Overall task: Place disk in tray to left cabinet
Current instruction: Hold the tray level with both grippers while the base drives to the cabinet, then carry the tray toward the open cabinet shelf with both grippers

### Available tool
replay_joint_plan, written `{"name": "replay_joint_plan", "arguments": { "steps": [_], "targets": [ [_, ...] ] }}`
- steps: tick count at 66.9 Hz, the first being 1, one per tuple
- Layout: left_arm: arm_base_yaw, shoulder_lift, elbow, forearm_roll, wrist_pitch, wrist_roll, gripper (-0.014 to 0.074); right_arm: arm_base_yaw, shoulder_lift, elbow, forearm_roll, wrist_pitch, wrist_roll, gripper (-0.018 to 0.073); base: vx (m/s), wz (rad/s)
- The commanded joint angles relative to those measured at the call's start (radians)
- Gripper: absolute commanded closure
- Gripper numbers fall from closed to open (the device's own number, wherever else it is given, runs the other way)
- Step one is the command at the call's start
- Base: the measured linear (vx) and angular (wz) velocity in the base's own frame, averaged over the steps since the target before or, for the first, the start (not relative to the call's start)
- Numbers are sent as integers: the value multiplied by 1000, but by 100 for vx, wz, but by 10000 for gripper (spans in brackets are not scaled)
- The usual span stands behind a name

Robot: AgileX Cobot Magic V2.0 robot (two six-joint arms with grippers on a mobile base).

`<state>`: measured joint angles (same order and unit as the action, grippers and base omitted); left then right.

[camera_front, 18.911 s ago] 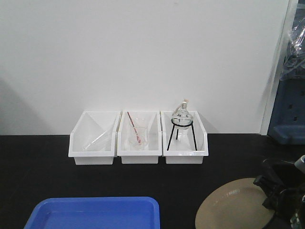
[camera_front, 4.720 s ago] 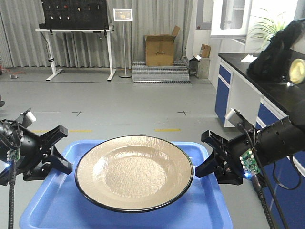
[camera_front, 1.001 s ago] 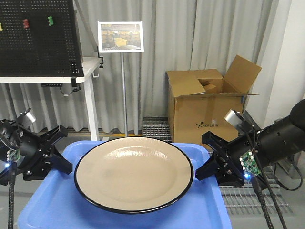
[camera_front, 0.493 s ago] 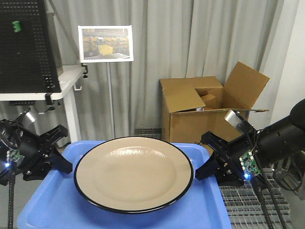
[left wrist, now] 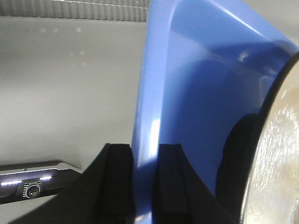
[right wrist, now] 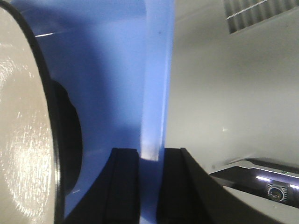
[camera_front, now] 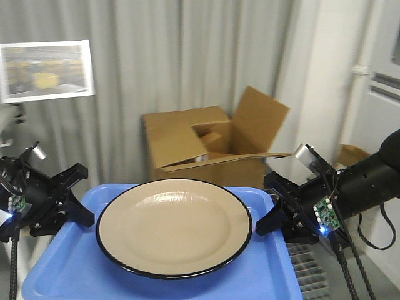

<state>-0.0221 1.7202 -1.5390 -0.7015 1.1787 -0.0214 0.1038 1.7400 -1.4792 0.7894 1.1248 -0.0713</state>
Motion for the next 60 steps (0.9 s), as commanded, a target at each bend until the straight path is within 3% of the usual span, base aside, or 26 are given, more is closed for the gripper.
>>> {"name": "replay_joint_plan", "arguments": {
  "steps": [1,60],
  "targets": [
    [-44,-54,-31,-278,50,-17,596,36,-58,-43,286,38,2,564,31,-63],
    [-44,-54,-31,-278,49,-17,596,36,-58,-43,286,38,2,564,23,-78]
  ]
}}
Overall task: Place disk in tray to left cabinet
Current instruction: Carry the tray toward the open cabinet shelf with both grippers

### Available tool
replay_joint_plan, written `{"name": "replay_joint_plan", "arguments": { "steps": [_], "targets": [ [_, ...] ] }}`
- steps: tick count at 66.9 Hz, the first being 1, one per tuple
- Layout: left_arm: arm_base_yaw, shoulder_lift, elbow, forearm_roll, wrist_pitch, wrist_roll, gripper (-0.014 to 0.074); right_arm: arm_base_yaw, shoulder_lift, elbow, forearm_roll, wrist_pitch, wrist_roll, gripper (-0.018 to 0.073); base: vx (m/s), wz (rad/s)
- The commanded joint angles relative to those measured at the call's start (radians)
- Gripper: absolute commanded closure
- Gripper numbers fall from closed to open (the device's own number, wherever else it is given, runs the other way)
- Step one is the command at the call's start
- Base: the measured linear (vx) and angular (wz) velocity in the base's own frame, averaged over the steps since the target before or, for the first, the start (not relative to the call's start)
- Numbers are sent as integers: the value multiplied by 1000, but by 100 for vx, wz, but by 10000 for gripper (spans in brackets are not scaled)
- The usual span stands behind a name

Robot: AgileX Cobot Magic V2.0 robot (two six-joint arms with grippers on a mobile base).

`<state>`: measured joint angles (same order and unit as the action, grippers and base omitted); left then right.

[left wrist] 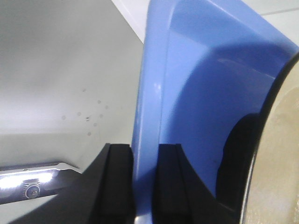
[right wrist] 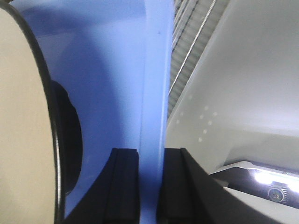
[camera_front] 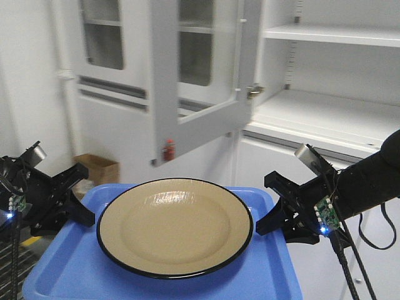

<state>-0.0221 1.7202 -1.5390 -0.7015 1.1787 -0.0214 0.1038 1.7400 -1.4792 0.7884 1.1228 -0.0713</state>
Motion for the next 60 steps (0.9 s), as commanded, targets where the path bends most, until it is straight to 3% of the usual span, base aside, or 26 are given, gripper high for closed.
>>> {"name": "replay_joint_plan", "arguments": {
  "steps": [1,33,60],
  "targets": [
    [-44,-54,-31,-278,49,-17,596,36,-58,-43,287,40,2,564,18,-64],
    [-44,-54,-31,-278,49,-17,596,36,-58,-43,287,40,2,564,17,-53],
    [-44,-54,-31,-278,49,-17,596,36,-58,-43,287,40,2,564,20,-27]
  ]
}}
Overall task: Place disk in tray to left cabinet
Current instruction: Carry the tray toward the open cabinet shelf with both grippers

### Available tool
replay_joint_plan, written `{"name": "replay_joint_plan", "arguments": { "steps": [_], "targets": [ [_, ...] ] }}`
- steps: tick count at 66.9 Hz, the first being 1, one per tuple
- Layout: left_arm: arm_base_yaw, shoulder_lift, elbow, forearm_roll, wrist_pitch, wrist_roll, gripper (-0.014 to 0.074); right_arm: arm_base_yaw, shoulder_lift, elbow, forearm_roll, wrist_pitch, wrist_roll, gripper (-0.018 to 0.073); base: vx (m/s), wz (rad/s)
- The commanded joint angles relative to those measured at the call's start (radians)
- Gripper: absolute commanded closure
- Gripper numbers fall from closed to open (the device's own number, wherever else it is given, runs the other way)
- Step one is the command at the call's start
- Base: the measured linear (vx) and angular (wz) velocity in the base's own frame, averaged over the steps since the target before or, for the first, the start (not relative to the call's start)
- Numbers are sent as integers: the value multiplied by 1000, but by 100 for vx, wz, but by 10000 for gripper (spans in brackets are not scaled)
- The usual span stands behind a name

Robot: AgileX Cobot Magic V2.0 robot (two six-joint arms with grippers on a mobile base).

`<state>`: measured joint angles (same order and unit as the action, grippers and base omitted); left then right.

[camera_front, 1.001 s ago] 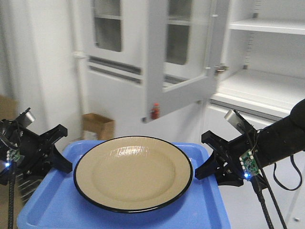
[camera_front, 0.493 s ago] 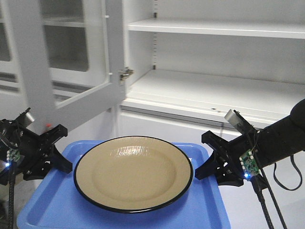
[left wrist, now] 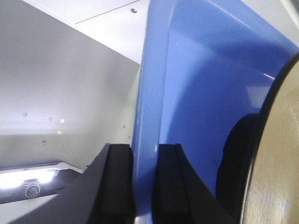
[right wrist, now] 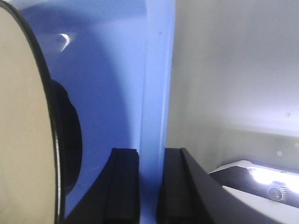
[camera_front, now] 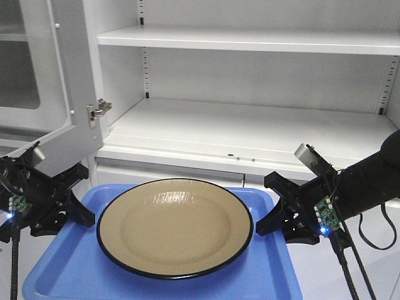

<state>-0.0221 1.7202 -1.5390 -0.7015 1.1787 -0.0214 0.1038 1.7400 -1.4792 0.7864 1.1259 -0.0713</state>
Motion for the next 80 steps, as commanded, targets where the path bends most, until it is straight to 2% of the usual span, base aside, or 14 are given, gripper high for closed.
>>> {"name": "replay_joint_plan", "arguments": {
  "steps": [1,80],
  "targets": [
    [-44,-54,-31,-278,49,-17,596,36,-58,-43,289,37,2,564,25,-16],
    [-44,-54,-31,-278,49,-17,596,36,-58,-43,289,37,2,564,25,-14]
  ]
}}
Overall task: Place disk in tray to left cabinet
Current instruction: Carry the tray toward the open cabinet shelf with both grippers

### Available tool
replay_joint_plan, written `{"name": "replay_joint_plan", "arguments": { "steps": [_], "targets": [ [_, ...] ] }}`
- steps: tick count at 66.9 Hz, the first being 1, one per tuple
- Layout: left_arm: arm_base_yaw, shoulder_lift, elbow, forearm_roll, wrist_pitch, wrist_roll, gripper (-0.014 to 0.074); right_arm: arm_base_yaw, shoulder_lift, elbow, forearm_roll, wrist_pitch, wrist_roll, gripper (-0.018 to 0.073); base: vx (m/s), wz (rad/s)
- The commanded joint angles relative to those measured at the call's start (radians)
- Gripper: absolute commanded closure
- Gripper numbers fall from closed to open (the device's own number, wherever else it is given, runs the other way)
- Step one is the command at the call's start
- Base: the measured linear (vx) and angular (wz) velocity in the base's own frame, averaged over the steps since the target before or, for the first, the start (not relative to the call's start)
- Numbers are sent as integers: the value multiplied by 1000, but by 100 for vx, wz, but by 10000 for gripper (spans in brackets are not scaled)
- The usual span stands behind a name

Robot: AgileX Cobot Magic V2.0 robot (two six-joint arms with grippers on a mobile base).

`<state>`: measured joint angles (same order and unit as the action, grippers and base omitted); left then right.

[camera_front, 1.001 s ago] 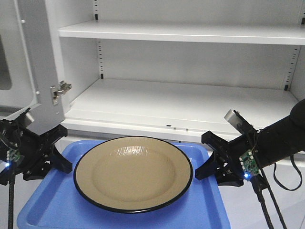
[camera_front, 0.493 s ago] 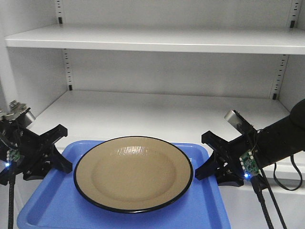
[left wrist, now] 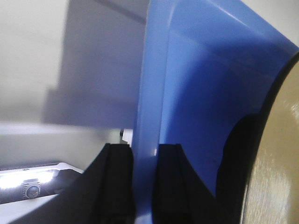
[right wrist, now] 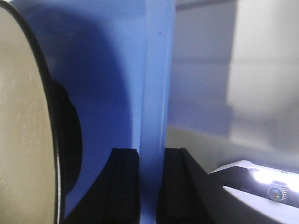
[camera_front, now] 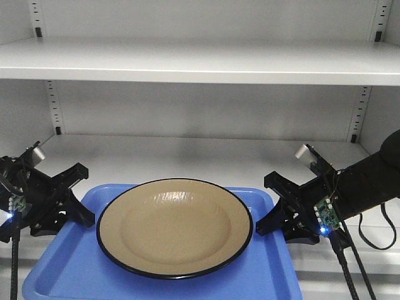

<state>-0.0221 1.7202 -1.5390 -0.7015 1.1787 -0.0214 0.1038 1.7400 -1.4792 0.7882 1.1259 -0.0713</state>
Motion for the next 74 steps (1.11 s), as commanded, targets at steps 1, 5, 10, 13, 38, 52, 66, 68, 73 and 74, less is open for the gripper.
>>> {"name": "replay_joint_plan", "arguments": {
  "steps": [1,5,10,13,38,52,66,68,73,74],
  "targets": [
    [-44,-54,-31,-278,49,-17,596,36,-58,-43,287,37,2,564,21,-10],
    [-44,-54,-31,-278,49,-17,596,36,-58,-43,287,37,2,564,20,-10],
    [-44,-54,-31,-278,49,-17,596,36,-58,-43,287,37,2,564,19,-9],
    [-44,-54,-31,-278,49,-17,596,36,-58,-43,287,37,2,564,18,-9],
    [-44,-54,-31,-278,49,-17,596,36,-58,-43,287,37,2,564,14,-6],
    [-44,-54,-31,-278,49,-17,596,36,-58,-43,287,37,2,564,8,-3],
    [-44,-54,-31,-278,49,-17,596,36,-58,-43,287,37,2,564,4,-3],
    [-44,-54,-31,-278,49,-17,596,36,-58,-43,287,37,2,564,1,-3],
    [-44,-54,-31,-278,49,-17,596,36,-58,-43,287,37,2,564,0,-1],
    [-44,-54,-31,-278,49,-17,596,36,-58,-43,287,37,2,564,0,0]
  ]
}}
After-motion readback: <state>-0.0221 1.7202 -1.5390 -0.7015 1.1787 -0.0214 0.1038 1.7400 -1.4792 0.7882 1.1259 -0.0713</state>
